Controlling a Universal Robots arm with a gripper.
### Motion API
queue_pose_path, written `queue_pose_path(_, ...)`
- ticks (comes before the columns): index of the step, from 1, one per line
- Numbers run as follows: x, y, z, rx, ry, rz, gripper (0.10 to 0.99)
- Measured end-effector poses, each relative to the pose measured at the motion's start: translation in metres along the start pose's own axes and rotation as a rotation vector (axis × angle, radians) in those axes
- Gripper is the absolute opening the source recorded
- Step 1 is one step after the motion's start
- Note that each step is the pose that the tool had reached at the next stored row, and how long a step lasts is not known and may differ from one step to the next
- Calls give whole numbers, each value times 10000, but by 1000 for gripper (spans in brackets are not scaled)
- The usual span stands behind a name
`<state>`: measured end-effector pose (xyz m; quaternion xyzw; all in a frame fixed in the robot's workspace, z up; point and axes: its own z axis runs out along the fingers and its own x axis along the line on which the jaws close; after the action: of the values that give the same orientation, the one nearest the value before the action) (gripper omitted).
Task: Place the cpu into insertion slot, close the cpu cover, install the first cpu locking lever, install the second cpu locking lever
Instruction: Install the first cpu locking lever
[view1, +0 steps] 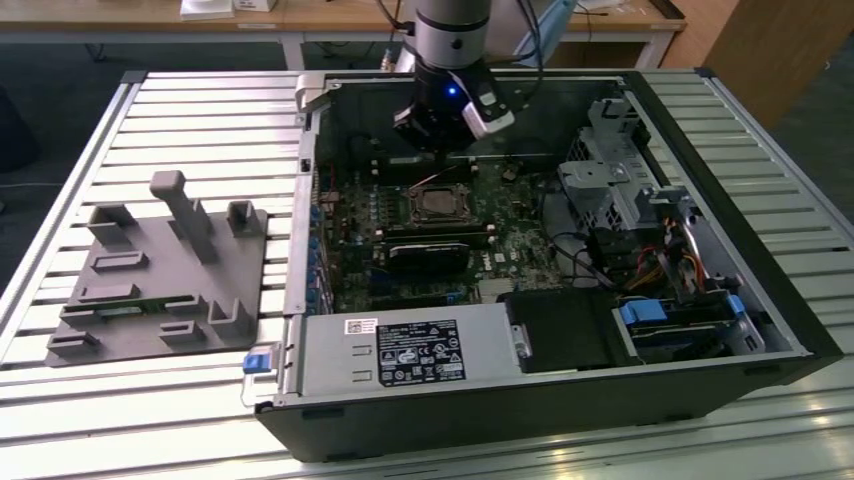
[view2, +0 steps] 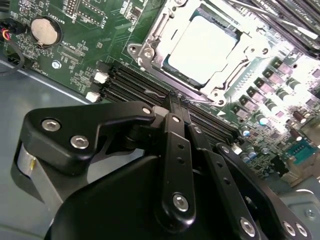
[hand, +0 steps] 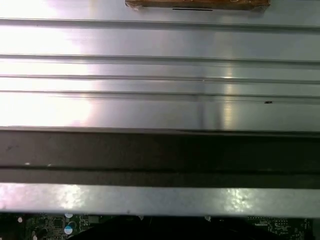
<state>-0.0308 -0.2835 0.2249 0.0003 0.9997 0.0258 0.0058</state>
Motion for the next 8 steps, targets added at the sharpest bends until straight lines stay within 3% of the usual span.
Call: queue_pose_path(8,-79,18,50,2,1,1,106)
